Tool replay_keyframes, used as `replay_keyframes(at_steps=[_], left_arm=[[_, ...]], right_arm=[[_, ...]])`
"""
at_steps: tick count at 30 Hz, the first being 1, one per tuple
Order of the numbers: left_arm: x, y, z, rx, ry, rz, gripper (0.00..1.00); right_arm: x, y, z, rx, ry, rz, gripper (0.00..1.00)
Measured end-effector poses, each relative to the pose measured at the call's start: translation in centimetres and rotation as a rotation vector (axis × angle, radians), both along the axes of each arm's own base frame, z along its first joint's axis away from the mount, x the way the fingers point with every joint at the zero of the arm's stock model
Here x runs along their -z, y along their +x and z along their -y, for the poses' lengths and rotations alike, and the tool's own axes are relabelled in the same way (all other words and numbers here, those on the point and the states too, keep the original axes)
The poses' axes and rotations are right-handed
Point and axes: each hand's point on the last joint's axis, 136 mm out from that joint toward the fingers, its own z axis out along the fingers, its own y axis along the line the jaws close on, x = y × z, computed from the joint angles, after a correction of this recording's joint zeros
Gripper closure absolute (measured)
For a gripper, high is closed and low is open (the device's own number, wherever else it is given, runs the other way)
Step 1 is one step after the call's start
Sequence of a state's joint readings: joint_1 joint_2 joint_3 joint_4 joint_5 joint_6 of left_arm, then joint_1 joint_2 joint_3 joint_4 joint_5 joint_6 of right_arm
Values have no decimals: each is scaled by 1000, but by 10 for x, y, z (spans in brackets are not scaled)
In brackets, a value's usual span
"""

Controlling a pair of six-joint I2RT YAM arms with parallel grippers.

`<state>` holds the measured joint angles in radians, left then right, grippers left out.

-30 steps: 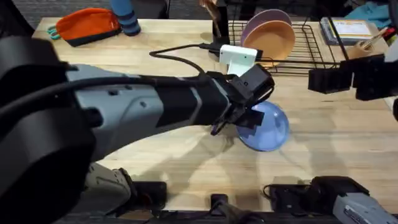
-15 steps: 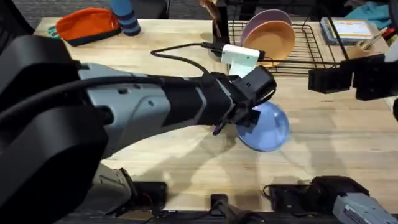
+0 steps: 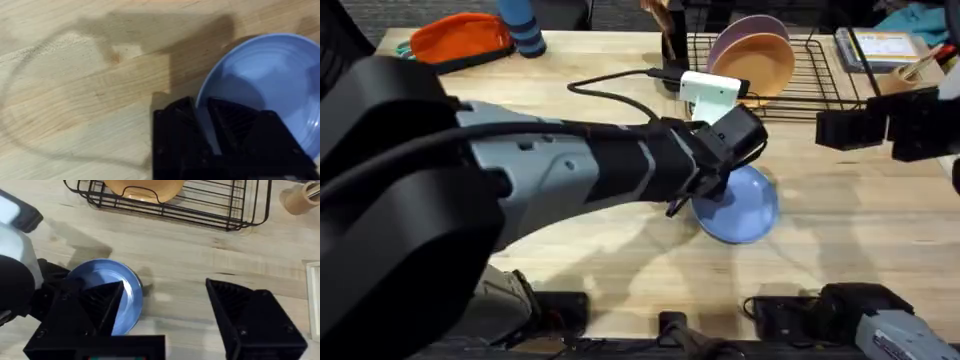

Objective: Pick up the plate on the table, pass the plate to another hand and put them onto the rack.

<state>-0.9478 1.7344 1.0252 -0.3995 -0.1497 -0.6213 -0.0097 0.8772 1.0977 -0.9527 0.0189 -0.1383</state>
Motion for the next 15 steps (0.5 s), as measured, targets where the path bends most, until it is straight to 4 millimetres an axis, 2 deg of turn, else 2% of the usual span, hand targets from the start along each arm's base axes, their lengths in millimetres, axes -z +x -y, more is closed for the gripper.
replay_keyframes(at_steps=[5,15], left_arm=[[-3,3,5,-2,-26,8,948],[-5,3,9,1,-47,3,960]], right_arm=[[0,0,0,0,0,0,9],[0,0,0,0,0,1,9]])
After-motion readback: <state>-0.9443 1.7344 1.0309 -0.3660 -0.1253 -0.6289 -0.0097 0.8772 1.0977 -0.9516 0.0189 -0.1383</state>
